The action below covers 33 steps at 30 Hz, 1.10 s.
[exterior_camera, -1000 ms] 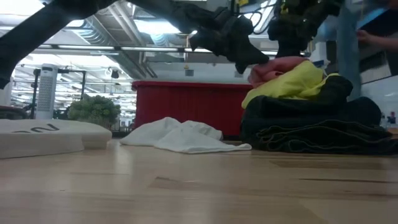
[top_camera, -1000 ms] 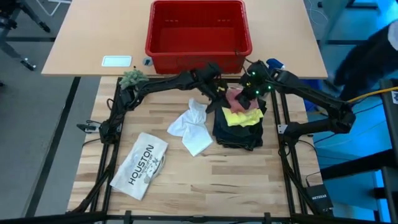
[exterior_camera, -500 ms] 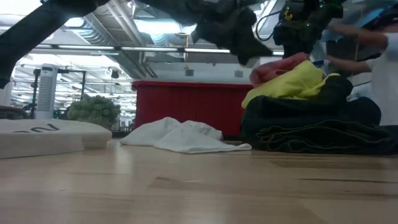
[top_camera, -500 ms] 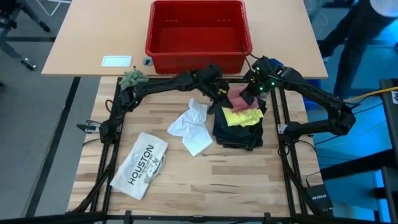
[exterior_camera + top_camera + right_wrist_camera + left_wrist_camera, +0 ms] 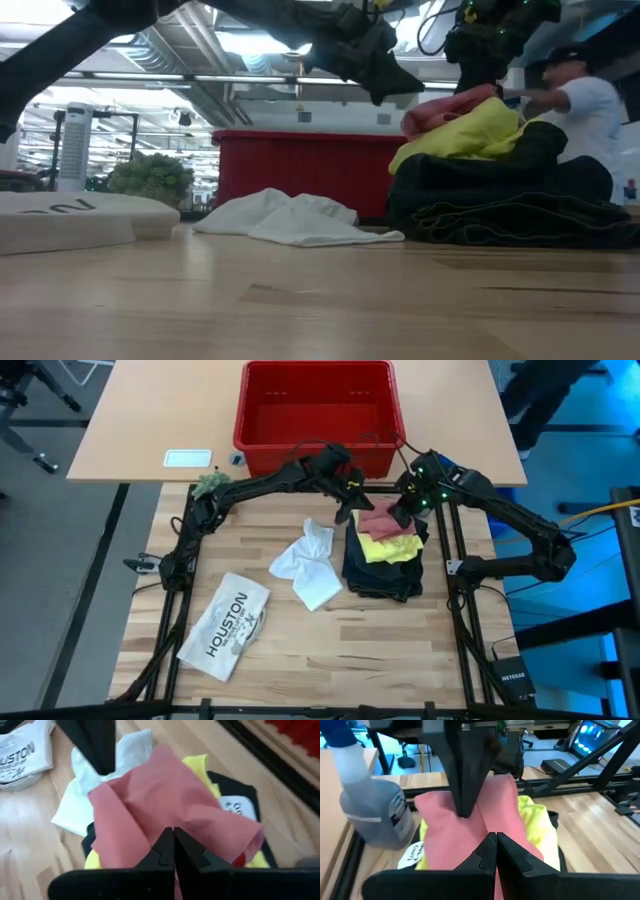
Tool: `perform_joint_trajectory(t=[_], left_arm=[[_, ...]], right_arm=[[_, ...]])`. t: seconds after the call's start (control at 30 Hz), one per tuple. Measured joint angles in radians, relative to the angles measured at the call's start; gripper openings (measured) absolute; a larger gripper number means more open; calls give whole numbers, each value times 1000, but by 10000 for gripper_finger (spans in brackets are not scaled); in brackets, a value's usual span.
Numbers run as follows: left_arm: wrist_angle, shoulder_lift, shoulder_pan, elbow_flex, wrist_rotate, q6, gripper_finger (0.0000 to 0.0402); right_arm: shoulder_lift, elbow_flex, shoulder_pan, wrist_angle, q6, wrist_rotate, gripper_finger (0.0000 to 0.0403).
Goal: Fold laundry
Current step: Stack the pink panty on the yellow shirt
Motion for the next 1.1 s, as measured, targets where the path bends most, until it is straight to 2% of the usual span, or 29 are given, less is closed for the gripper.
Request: perform_joint_trajectory(t=[0.17,0.3,0.5,0.67,0.9,1.1], left_arm=[[78,42,-15,2,19,-30,0],[102,83,-30,-2,33,-56,0],[167,95,-26,11,35,-57,0],[139,120,-8,5,27,-76,0],[132,131,-3,3,27,-78,0],[121,131,-2,3,28,-76,0]], right_arm=[[-8,0,12,-2,3,-53,0],[-6,0,44,-1,8,-10,0],[-6,0,61,-6,23,-18,0],[-5,-7,91,-28,26,-16,0],[-6,-89,169,-130,33,-64,0],[-96,-104,213,-125,90,-76,0]])
